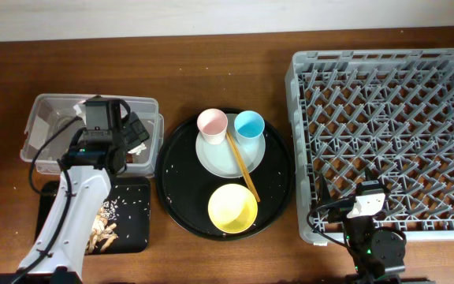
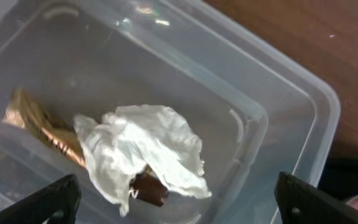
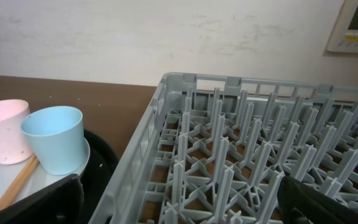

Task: Sort waste into correct bins and load items into the dishwasher rack

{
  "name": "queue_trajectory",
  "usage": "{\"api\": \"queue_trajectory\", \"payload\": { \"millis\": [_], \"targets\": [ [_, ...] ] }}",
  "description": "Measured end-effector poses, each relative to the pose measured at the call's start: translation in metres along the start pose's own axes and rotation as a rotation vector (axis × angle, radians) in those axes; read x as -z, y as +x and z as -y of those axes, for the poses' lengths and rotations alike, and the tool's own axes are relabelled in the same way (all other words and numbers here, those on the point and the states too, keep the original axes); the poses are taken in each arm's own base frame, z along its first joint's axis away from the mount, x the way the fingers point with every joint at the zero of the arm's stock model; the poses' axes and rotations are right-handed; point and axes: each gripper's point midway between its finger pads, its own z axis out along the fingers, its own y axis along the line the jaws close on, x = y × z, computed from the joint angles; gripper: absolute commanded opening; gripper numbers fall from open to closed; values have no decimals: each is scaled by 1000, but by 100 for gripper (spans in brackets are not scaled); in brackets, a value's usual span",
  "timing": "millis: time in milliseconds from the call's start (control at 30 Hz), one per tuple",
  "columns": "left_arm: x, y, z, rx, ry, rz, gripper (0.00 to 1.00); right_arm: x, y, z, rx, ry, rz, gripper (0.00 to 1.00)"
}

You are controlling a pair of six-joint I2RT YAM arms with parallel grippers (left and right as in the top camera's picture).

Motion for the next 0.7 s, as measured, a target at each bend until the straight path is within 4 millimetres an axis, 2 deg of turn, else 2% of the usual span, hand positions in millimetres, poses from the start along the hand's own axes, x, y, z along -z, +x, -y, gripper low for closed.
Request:
{"api": "queue_trajectory", "payload": {
  "millis": [700],
  "targets": [
    [0,0,0,-28,1,1,99,0,0,-1,-12,-4,0,98]
  ]
}}
